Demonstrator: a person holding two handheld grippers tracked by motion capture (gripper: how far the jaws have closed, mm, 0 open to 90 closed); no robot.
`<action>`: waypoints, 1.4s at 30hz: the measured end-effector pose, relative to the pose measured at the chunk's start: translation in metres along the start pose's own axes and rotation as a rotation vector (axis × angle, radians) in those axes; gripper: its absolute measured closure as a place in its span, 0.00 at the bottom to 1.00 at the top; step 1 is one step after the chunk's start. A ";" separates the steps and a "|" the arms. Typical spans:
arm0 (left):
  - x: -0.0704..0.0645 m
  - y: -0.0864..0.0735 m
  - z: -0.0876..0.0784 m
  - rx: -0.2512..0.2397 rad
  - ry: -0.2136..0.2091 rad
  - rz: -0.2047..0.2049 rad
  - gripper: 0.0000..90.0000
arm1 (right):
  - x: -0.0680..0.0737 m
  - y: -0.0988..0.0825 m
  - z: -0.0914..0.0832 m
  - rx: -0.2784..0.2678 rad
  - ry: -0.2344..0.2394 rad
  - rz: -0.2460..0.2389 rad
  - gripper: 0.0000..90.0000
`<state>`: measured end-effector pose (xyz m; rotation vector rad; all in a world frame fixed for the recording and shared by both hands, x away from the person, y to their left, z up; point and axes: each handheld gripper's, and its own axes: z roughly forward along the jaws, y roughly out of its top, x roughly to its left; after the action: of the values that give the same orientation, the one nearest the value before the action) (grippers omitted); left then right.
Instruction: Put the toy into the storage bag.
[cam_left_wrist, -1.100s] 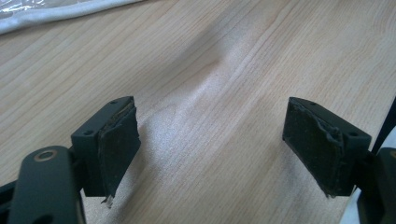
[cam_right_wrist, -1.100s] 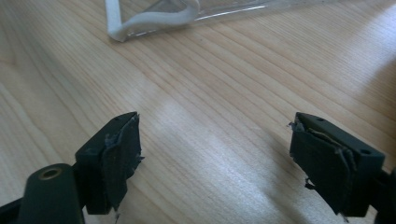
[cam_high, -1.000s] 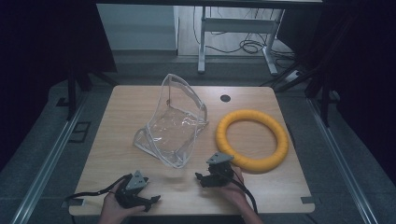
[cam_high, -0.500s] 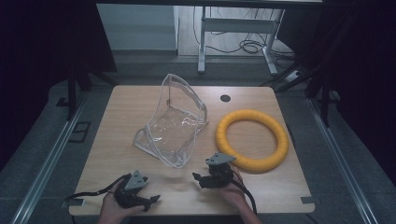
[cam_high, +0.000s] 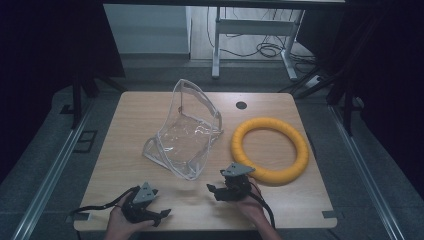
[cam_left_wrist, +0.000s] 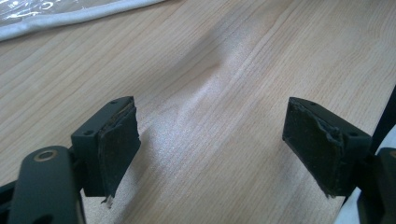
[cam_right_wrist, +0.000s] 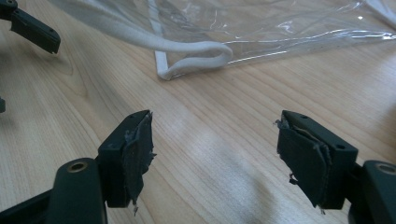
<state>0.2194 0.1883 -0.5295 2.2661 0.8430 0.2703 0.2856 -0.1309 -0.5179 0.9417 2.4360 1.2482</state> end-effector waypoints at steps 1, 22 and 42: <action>0.000 0.000 0.000 -0.001 0.000 0.000 0.21 | 0.000 0.000 -0.001 -0.005 0.001 0.002 0.31; 0.003 0.003 -0.005 -0.018 0.005 -0.019 0.21 | -0.024 0.012 -0.042 0.014 0.025 -0.004 0.31; 0.003 0.004 -0.002 -0.010 -0.009 -0.027 0.21 | -0.063 0.047 -0.062 0.190 0.049 -0.075 0.35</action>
<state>0.2223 0.1894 -0.5255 2.2438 0.8648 0.2516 0.3242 -0.1906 -0.4479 0.8663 2.6391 1.0410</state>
